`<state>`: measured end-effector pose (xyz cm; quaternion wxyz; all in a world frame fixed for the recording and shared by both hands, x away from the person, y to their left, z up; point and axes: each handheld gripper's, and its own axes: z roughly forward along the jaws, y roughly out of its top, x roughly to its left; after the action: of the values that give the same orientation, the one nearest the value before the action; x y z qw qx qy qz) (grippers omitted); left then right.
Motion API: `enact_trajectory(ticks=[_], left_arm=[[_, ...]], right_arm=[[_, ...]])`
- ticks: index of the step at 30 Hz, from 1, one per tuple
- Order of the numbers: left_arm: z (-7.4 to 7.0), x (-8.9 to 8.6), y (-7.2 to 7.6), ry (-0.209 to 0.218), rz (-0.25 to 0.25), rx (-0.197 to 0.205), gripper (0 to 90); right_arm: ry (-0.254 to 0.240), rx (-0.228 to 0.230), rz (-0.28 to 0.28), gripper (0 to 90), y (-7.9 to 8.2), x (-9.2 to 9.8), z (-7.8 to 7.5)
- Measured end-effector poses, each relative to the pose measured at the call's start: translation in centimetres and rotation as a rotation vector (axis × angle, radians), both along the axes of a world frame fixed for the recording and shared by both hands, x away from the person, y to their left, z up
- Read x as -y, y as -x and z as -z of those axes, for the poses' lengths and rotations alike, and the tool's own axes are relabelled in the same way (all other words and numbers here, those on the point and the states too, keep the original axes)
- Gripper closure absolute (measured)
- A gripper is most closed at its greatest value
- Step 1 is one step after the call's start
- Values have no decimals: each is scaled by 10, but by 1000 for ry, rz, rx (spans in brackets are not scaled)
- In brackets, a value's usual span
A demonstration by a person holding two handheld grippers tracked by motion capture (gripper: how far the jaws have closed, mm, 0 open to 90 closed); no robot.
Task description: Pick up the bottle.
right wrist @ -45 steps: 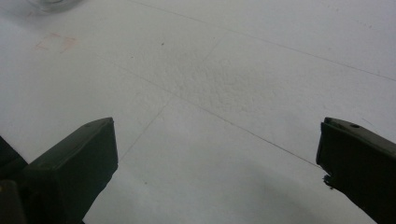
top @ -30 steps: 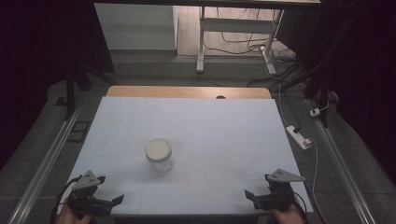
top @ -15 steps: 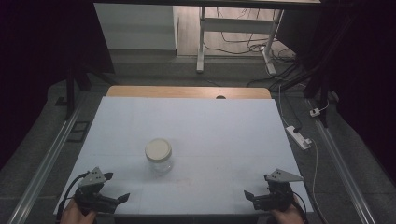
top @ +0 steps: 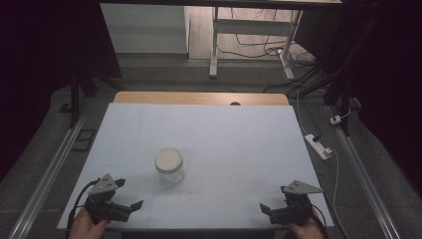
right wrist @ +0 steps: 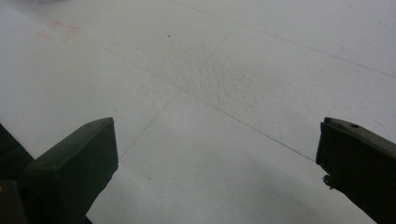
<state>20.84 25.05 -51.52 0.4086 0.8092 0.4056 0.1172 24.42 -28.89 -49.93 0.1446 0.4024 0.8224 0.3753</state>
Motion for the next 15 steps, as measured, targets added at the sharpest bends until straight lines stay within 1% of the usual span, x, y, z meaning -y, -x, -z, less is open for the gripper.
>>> enact_trajectory(ticks=[2,5,11,13,15], left_arm=[[0,2,-2,7,-2,2,0],[-1,5,-8,20,1,-7,0],[-1,11,-19,21,8,-18,0],[-2,14,-25,24,12,-21,0],[-2,15,-27,26,13,-24,0]], right_arm=[[0,-1,-1,0,0,0,0],[3,-1,-2,0,0,0,0],[4,-4,-3,0,0,-1,0],[6,-4,-5,0,0,-1,0],[6,-3,-5,0,0,-1,0]])
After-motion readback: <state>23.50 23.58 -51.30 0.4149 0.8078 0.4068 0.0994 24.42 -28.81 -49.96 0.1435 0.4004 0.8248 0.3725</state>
